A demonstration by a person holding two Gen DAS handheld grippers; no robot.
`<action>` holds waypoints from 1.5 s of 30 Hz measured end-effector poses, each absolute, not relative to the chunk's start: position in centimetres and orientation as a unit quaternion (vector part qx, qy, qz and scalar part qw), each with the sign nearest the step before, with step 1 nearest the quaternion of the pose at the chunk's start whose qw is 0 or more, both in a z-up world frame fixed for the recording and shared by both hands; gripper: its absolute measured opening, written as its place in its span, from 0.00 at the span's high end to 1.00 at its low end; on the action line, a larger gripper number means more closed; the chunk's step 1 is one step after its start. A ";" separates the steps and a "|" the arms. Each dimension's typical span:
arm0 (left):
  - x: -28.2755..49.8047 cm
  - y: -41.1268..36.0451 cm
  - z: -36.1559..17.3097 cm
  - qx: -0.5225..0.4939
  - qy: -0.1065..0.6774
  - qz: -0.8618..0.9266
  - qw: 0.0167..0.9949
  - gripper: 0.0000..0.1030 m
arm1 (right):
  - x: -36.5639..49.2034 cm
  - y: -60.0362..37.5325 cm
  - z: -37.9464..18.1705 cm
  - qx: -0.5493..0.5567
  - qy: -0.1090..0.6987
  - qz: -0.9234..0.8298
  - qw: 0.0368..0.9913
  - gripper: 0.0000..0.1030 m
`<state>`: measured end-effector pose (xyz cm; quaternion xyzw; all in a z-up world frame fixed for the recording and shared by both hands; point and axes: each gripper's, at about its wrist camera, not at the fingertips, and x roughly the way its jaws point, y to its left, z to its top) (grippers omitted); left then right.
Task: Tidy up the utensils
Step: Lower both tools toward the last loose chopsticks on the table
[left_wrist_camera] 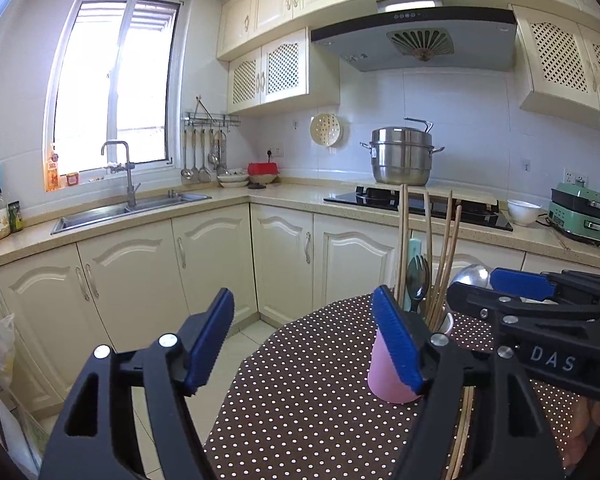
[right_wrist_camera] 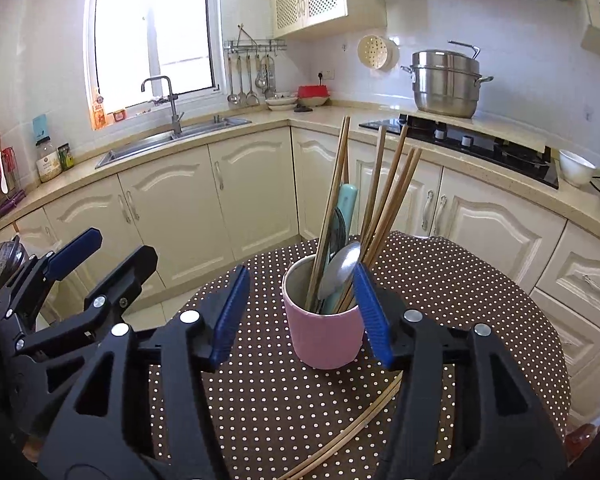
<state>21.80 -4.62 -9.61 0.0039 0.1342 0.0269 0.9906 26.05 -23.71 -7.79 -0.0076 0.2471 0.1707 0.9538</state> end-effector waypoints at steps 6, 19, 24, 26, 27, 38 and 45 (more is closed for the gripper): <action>19.0 -4.7 -8.4 0.008 0.105 0.037 0.994 0.29 | 23.7 -24.9 -6.3 0.007 0.218 0.167 0.962 0.37; 14.0 -7.1 -7.2 0.021 0.083 0.025 0.996 0.23 | 16.0 -27.5 -5.2 0.027 0.141 0.141 0.979 0.30; 13.3 -8.6 -7.5 0.033 0.088 0.014 0.995 0.22 | 14.9 -28.9 -6.2 0.035 0.137 0.126 0.982 0.27; 13.4 -9.1 -7.7 0.038 0.095 0.010 0.995 0.21 | 14.6 -29.5 -6.7 0.041 0.141 0.121 0.982 0.26; 13.5 -9.4 -7.9 0.040 0.100 0.008 0.994 0.21 | 14.6 -29.8 -7.0 0.045 0.143 0.117 0.982 0.26; 19.6 -12.6 -12.6 0.043 0.284 -0.116 0.951 0.19 | 15.8 -35.0 -12.3 0.089 0.201 0.052 0.974 0.23; 25.0 -15.6 -19.4 0.095 0.403 -0.176 0.893 0.19 | 17.5 -37.4 -16.8 0.119 0.258 0.034 0.958 0.23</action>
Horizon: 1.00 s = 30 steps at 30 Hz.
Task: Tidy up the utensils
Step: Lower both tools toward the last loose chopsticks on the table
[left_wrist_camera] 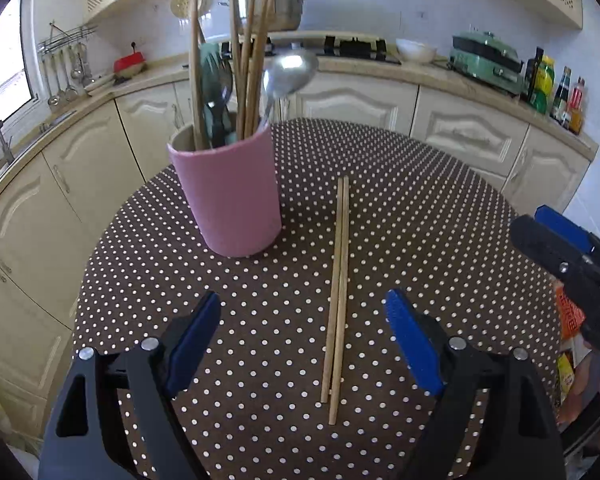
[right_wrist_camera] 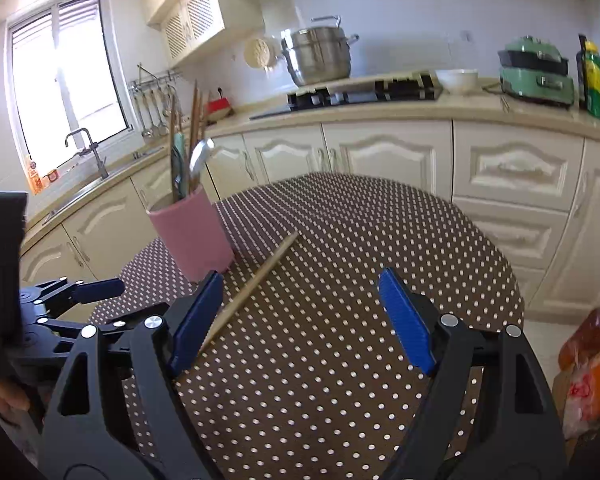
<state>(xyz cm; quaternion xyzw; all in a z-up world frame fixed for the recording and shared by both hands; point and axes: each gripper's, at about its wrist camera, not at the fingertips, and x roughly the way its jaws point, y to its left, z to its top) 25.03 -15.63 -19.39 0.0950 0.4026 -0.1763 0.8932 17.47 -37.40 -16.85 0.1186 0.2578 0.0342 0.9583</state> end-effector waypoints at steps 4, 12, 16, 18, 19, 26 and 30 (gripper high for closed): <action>27.2 -15.7 -22.3 0.097 0.443 -0.177 0.874 0.19 | 18.3 -37.7 -18.6 0.126 0.278 0.038 0.951 0.23; 29.4 -15.7 -24.7 0.105 0.459 -0.172 0.865 0.19 | 19.4 -37.8 -20.0 0.134 0.298 0.051 0.944 0.23; 30.3 -15.7 -24.7 0.109 0.458 -0.166 0.866 0.19 | 19.8 -37.9 -20.2 0.142 0.308 0.054 0.939 0.23; 30.3 -15.8 -24.6 0.115 0.457 -0.168 0.866 0.19 | 19.9 -37.9 -20.3 0.145 0.310 0.055 0.938 0.23; 30.3 -16.1 -24.6 0.121 0.456 -0.170 0.865 0.19 | 20.0 -37.9 -20.4 0.147 0.312 0.055 0.937 0.23; 30.9 -18.3 -24.3 0.156 0.462 -0.164 0.858 0.19 | 20.3 -38.0 -20.4 0.147 0.316 0.054 0.936 0.23; 31.8 -19.1 -24.0 0.147 0.457 -0.183 0.858 0.48 | 20.4 -38.0 -20.5 0.146 0.321 0.053 0.934 0.23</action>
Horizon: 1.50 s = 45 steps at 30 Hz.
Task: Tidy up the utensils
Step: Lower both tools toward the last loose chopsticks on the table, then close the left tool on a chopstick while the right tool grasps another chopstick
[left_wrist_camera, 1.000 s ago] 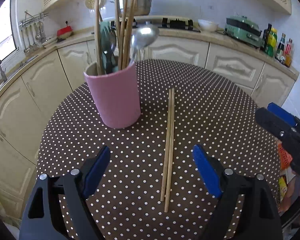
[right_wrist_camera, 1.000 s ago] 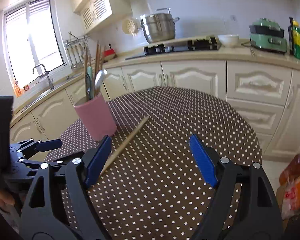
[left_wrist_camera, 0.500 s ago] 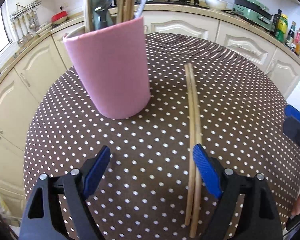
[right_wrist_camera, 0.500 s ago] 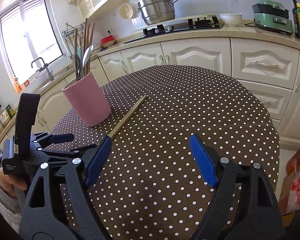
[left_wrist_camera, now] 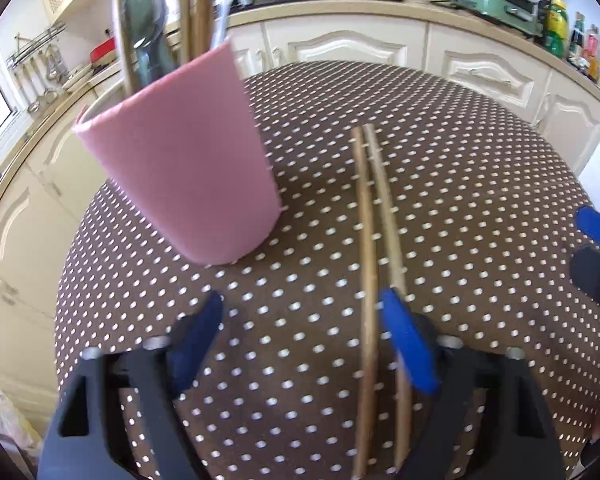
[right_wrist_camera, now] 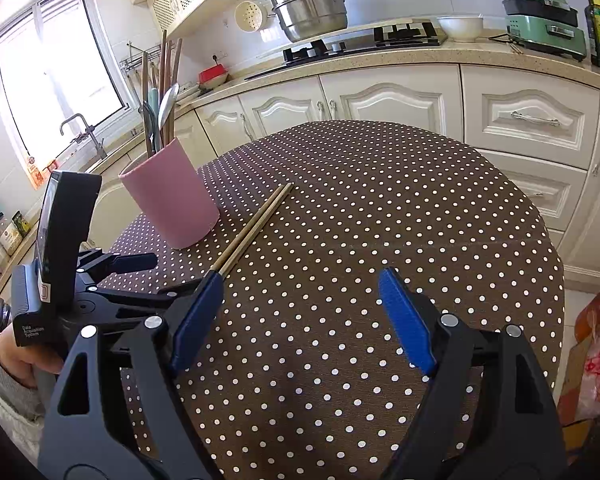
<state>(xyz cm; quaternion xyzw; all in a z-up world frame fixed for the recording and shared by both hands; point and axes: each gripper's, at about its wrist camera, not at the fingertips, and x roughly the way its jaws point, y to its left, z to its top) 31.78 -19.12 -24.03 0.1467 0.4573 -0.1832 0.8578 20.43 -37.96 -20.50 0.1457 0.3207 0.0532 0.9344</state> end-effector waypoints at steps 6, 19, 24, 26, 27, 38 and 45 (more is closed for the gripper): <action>32.7 -19.4 -23.9 0.096 0.458 -0.191 0.863 0.94 | 21.5 -37.4 -20.4 0.131 0.339 0.050 0.930 0.23; 26.6 -13.6 -24.4 -0.041 0.488 -0.155 0.858 0.95 | 28.0 -32.3 -20.7 0.076 0.427 0.056 0.899 0.23; 24.4 -11.7 -25.0 -0.047 0.495 -0.158 0.853 0.93 | 30.8 -30.5 -21.3 0.057 0.457 0.050 0.886 0.23; 24.5 -11.2 -25.0 -0.050 0.499 -0.154 0.852 0.93 | 31.9 -30.0 -22.0 0.045 0.476 0.044 0.877 0.23; 24.4 -10.5 -25.0 -0.055 0.501 -0.155 0.850 0.92 | 32.4 -29.8 -22.5 0.038 0.488 0.043 0.871 0.25; 30.8 -11.3 -24.2 -0.028 0.521 -0.165 0.837 0.72 | 31.3 -31.9 -22.1 0.015 0.521 0.066 0.851 0.84; 33.7 -13.1 -24.1 0.018 0.517 -0.149 0.843 0.90 | 29.2 -34.5 -21.7 0.048 0.548 0.103 0.829 0.93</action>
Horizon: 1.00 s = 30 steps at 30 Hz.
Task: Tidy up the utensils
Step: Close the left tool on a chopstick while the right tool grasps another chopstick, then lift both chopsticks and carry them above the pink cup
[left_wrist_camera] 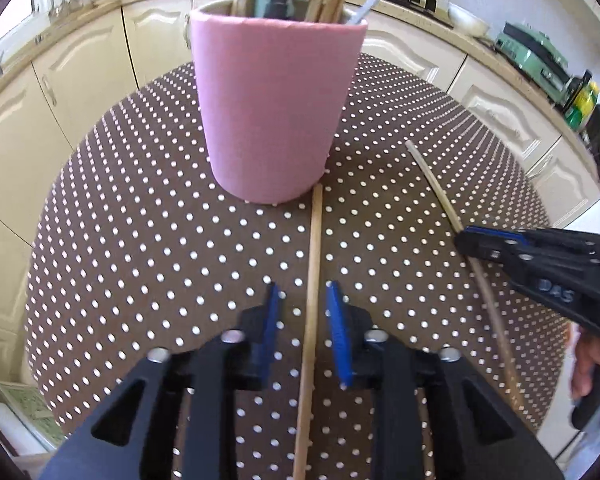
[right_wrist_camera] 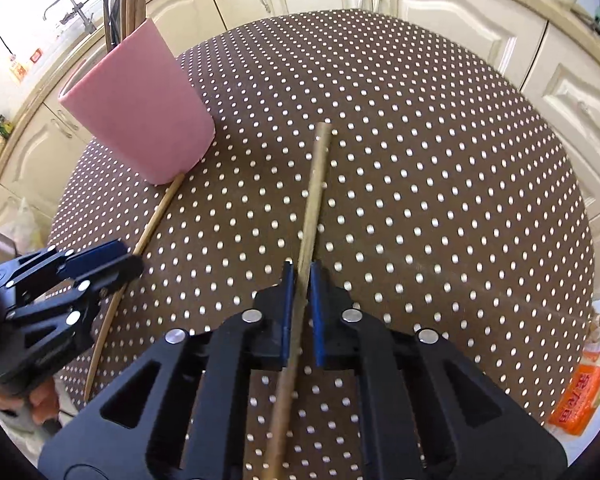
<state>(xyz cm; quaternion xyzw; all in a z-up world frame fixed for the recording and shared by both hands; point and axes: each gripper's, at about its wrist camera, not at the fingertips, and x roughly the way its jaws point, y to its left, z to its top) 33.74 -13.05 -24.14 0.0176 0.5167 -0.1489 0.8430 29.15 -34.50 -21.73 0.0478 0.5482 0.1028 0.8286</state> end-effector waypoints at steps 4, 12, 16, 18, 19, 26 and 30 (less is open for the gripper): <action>34.1 -14.0 -24.1 0.009 0.515 -0.153 0.843 0.94 | 28.1 -35.6 -21.6 0.057 0.548 0.109 0.828 0.93; 29.0 -12.9 -21.9 -0.017 0.459 -0.192 0.867 0.95 | 26.4 -36.3 -20.0 0.080 0.511 0.118 0.848 0.94; 26.8 -12.7 -19.5 -0.016 0.410 -0.205 0.889 0.95 | 24.3 -37.2 -18.1 0.096 0.477 0.130 0.864 0.94; 25.8 -12.7 -18.3 -0.014 0.386 -0.205 0.899 0.95 | 23.1 -37.5 -17.1 0.102 0.460 0.134 0.872 0.94; 25.5 -12.6 -17.7 -0.013 0.375 -0.203 0.905 0.95 | 22.5 -37.6 -16.6 0.105 0.449 0.137 0.877 0.94; 22.5 -12.2 -13.8 0.013 0.285 -0.152 0.946 0.95 | 18.1 -38.4 -13.9 0.130 0.376 0.155 0.904 0.94; 21.3 -12.6 -12.1 0.019 0.245 -0.136 0.960 0.95 | 15.9 -37.8 -12.4 0.128 0.345 0.166 0.915 0.94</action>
